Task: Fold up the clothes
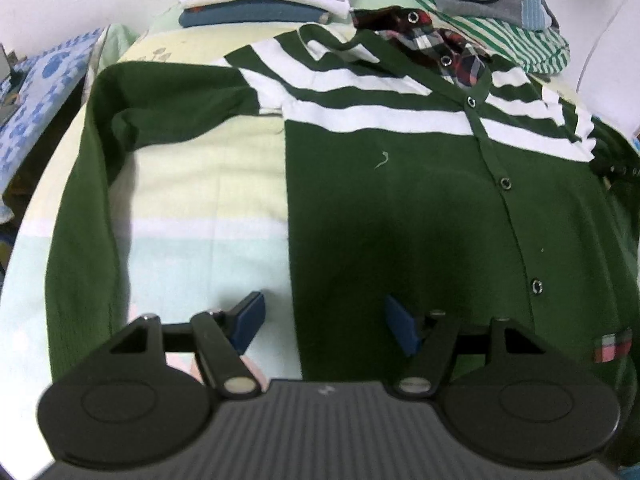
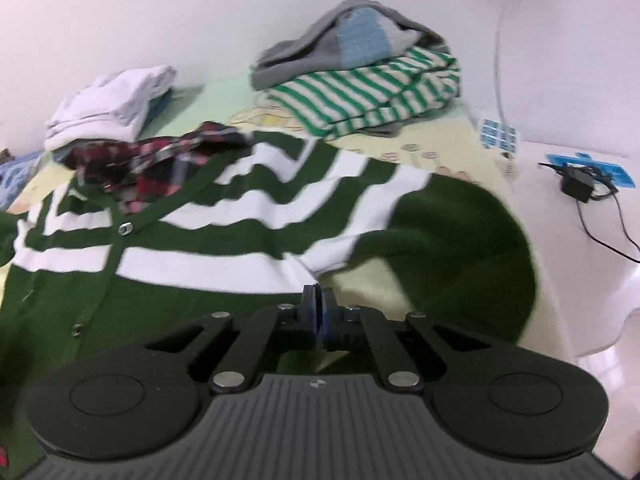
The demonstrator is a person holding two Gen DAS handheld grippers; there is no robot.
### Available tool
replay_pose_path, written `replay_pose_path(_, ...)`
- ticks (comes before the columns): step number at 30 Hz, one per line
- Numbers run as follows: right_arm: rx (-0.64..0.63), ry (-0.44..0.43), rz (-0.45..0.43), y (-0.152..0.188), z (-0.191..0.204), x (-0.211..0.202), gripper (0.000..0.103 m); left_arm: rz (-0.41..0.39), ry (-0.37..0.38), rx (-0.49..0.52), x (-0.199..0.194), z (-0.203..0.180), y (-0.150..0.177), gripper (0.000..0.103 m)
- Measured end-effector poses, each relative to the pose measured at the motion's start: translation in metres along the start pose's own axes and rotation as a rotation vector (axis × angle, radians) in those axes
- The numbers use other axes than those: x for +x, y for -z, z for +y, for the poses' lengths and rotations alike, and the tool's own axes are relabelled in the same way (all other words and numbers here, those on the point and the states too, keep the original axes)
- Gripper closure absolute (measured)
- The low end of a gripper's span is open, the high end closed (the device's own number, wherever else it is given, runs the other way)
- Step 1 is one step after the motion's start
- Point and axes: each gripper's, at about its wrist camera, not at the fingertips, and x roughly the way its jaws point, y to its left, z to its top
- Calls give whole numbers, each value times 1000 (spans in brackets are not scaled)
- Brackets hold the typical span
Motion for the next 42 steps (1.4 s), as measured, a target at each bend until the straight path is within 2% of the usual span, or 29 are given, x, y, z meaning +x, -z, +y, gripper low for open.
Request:
replay_pose_path(3,-21,4,-9,4,0,5,102,3,-21,22,2,-4,-1,29)
replay_pose_path(6,23,-22,2,2,-7,-7,89,9,-25,26,3,-3,-3,29)
replay_pose_path(8,91,-9,-5,4,-18,-25,86,-3,-18,46,-1,-9,-4,29)
replay_pose_path(9,112,-6,-14,7,-23,-37,82,-10,-13,58,-3,-13,-5,29)
replay_pose_path(10,131,4,-19,12,-29,-49,72,-17,-9,70,-5,-16,-5,29)
replay_pose_path(12,165,62,-6,26,-36,-64,62,-30,0,93,-10,-24,-7,29)
replay_pose_path(13,184,75,16,33,-38,-67,62,-37,5,105,-12,-27,-8,29)
replay_pose_path(17,297,21,79,57,-44,-67,62,-65,23,152,-21,-42,-10,26)
replay_pose_path(20,331,13,55,65,-38,-61,63,-71,48,192,-21,-57,-11,26)
replay_pose_path(23,319,36,15,65,-32,-54,77,-60,79,221,-17,-71,-8,25)
replay_pose_path(24,308,50,7,64,-31,-52,91,-56,82,231,-15,-75,-7,25)
replay_pose_path(25,307,49,4,62,-33,-51,100,-53,84,237,-15,-77,-6,25)
replay_pose_path(28,308,39,-39,51,-42,-60,100,-45,90,242,-14,-79,-1,24)
replay_pose_path(32,198,169,-151,23,-53,-86,100,-27,79,214,-10,-74,2,24)
replay_pose_path(35,173,162,-121,5,-72,-82,100,-16,82,189,-9,-70,5,24)
replay_pose_path(38,139,161,-62,6,-77,-56,100,-15,73,188,-7,-71,6,24)
replay_pose_path(40,76,254,8,14,-72,-32,97,-16,68,197,-8,-73,7,24)
replay_pose_path(42,69,301,13,16,-71,-28,91,-22,61,206,-10,-74,8,22)
